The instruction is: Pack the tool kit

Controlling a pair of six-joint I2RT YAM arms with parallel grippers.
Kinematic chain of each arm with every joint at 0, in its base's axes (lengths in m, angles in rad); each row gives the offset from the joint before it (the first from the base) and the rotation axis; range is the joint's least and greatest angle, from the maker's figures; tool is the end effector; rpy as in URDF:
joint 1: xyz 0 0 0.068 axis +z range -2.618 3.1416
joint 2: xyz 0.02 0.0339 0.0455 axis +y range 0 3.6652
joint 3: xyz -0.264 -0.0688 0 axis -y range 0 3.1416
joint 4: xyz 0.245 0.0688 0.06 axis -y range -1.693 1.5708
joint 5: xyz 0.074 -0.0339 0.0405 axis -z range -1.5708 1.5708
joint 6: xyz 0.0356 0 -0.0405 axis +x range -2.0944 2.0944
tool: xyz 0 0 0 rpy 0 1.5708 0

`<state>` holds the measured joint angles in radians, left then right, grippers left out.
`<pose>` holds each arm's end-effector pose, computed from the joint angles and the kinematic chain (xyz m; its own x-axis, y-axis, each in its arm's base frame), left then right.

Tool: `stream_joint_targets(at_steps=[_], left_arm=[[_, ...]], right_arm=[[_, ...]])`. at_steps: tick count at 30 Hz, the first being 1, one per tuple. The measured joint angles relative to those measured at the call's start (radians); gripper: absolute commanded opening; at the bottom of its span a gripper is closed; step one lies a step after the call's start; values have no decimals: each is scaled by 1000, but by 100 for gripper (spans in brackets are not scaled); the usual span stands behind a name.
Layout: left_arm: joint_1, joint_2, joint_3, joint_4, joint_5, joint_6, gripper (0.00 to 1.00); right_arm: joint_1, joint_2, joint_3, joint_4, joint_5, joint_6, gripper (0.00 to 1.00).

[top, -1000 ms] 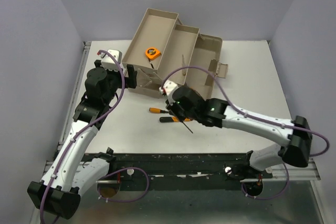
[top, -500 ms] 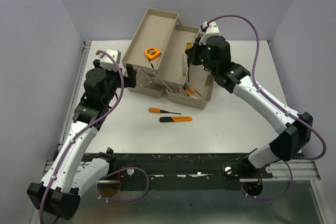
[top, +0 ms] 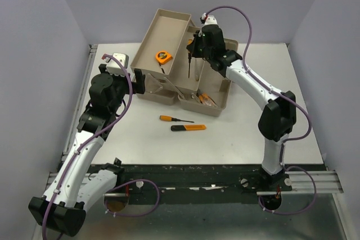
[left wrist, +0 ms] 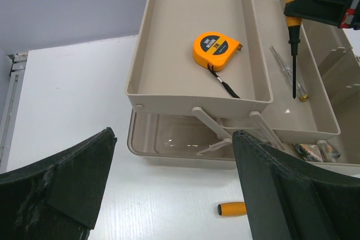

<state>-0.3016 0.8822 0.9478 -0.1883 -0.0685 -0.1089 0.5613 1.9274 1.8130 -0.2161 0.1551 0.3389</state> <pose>0.1931 -0.0575 0.3799 -0.1413 -0.0696 -0.9875 0.2174 0.9710 -0.0995 0.3971 0.2432 0.3571 -0.3928 0.1410 -0.9087 -0.2880 0.9196 0.2672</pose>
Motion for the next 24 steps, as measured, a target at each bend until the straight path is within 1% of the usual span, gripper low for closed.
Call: stream_joint_targets(at_steps=[3,8,9,11,12,13,14,15,16,17,22,24], left_arm=[[0,0,0,0,0,0,99],[0,0,0,0,0,0,99],[0,0,0,0,0,0,99],[0,0,0,0,0,0,99],[0,0,0,0,0,0,99],[0,0,0,0,0,0,99],[0,0,0,0,0,0,99],[0,0,0,0,0,0,99],[0,0,0,0,0,0,99],[0,0,0,0,0,0,99],[0,0,0,0,0,0,99],[0,0,0,0,0,0,99]], right_arm=[[0,60,70,-49,10,-8,1],[0,128,134,-133,36,-23,1],[0,143,147,-148,39,-24,3],[0,174,177,-176,41,-25,18],[0,187,191,-189,41,-26,27],[0,197,204,-199,40,-26,40],[0,205,217,-210,40,-28,50],[0,209,227,-221,39,-29,57],[0,211,233,-231,40,-34,62],[0,211,237,-241,39,-39,64],[0,201,243,-249,30,-62,65],[0,163,191,-224,-14,-81,65]])
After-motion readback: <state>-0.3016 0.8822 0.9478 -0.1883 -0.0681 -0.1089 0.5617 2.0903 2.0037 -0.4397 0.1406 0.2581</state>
